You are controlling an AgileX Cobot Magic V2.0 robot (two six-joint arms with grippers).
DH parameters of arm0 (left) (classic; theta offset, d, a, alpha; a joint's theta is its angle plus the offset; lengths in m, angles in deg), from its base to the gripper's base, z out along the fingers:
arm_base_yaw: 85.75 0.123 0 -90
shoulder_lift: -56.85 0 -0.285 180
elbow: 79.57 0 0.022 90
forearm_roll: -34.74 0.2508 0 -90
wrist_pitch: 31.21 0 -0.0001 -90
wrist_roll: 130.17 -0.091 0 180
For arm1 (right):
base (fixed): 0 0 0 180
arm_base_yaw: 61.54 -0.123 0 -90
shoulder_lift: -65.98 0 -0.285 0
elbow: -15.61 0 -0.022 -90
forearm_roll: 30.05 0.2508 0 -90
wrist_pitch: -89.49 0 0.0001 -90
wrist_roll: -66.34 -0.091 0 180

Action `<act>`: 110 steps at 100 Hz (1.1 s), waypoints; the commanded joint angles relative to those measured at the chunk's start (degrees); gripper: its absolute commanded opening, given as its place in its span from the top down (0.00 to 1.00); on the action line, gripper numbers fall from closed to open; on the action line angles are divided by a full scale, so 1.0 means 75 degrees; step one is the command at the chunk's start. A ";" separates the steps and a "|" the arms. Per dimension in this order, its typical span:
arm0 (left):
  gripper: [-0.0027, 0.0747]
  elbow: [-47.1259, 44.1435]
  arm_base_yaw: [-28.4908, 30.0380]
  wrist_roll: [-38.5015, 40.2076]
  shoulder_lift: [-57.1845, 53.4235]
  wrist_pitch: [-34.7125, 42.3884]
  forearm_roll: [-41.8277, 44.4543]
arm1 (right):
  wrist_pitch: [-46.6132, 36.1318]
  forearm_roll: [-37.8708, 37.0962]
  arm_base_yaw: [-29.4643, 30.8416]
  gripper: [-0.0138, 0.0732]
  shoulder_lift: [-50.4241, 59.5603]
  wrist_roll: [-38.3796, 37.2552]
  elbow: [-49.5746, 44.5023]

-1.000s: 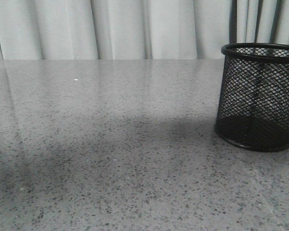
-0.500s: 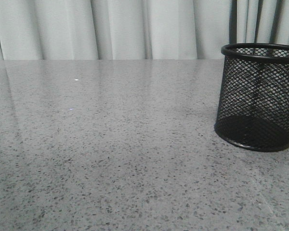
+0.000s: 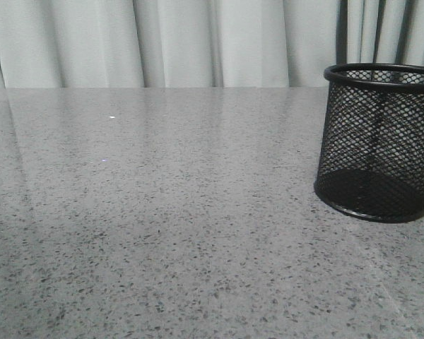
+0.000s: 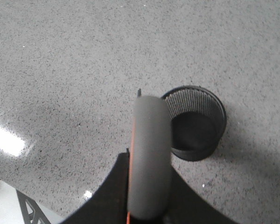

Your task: Put scissors into bucket

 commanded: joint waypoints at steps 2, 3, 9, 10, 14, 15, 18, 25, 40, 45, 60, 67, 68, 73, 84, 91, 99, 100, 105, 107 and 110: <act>0.99 0.0178 -0.0021 0.0128 0.0020 0.0403 0.0082 | 0.0266 -0.0038 0.0055 0.90 0.0291 -0.0117 -0.0003; 0.99 0.0178 -0.0021 0.0128 0.0020 0.0403 0.0097 | 0.0266 -0.0052 0.0055 0.90 0.0292 -0.0117 -0.0006; 0.99 0.0178 -0.0021 0.0128 0.0020 0.0403 0.0249 | 0.0266 -0.0138 0.0055 0.90 0.0304 -0.0117 -0.0046; 0.99 0.0178 -0.0021 0.0128 0.0020 0.0403 0.0267 | 0.0266 -0.0172 0.0055 0.90 0.0304 -0.0130 -0.0073; 0.99 0.0178 -0.0021 0.0128 0.0020 0.0403 0.0358 | 0.0266 -0.0248 0.0055 0.90 0.0304 -0.0128 -0.0118; 0.99 0.0178 -0.0021 0.0128 0.0020 0.0403 0.0379 | 0.0266 -0.0301 0.0055 0.90 0.0304 -0.0128 -0.0149; 0.99 0.0178 -0.0021 0.0128 0.0020 0.0403 0.0415 | 0.0266 -0.0346 0.0055 0.90 0.0304 -0.0128 -0.0193; 0.99 0.0178 -0.0021 0.0128 0.0020 0.0403 0.0488 | 0.0266 -0.0459 0.0055 0.90 0.0304 -0.0128 -0.0370; 0.99 0.0178 -0.0021 0.0128 0.0020 0.0301 0.0519 | 0.0266 -0.0459 0.0055 0.90 0.0304 -0.0112 -0.0713; 0.99 0.0178 -0.0021 0.0128 0.0020 0.0255 0.0534 | 0.0266 -0.0506 0.0055 0.90 0.0280 -0.0112 -0.0802; 0.99 0.0178 -0.0021 0.0128 0.0034 0.0271 0.0564 | 0.0266 -0.0893 0.0055 0.90 0.0019 -0.0112 -0.0899; 0.99 0.0178 -0.0021 0.0128 0.0034 0.0303 0.0564 | 0.0252 -0.1165 0.0055 0.90 -0.0259 -0.0112 -0.0899; 0.99 0.0178 -0.0021 0.0128 0.0034 0.0301 0.0564 | 0.0252 -0.1208 0.0055 0.90 -0.0291 -0.0112 -0.0899; 0.99 0.0178 -0.0021 0.0128 0.0046 0.0356 0.0564 | 0.0252 -0.1290 0.0055 0.90 -0.0532 -0.0112 -0.0885; 0.99 0.0178 -0.0021 0.0128 0.0046 0.0402 0.0564 | 0.0153 -0.1308 0.0055 0.90 -0.1057 -0.0112 -0.0871; 0.99 0.0178 -0.0021 0.0128 0.0046 0.0402 0.0550 | 0.0073 -0.1308 0.0055 0.90 -0.1324 -0.0112 -0.0871; 0.99 0.0178 -0.0021 0.0128 0.0046 0.0387 0.0550 | -0.0077 -0.1308 0.0055 0.90 -0.1536 -0.0112 -0.0857; 0.99 0.0178 -0.0021 0.0128 0.0046 0.0387 0.0550 | -0.0095 -0.1308 0.0055 0.90 -0.1560 -0.0112 -0.0860; 0.99 0.0178 -0.0021 0.0128 0.0046 0.0358 0.0535 | -0.0208 -0.1292 0.0055 0.87 -0.1617 -0.0112 -0.0822; 0.99 0.0178 -0.0021 0.0128 0.0046 0.0340 0.0515 | -0.0247 -0.1277 0.0055 0.84 -0.1630 -0.0112 -0.0807; 0.99 0.0178 -0.0021 0.0128 0.0046 0.0292 0.0493 | -0.0312 -0.1277 0.0055 0.80 -0.1634 -0.0112 -0.0771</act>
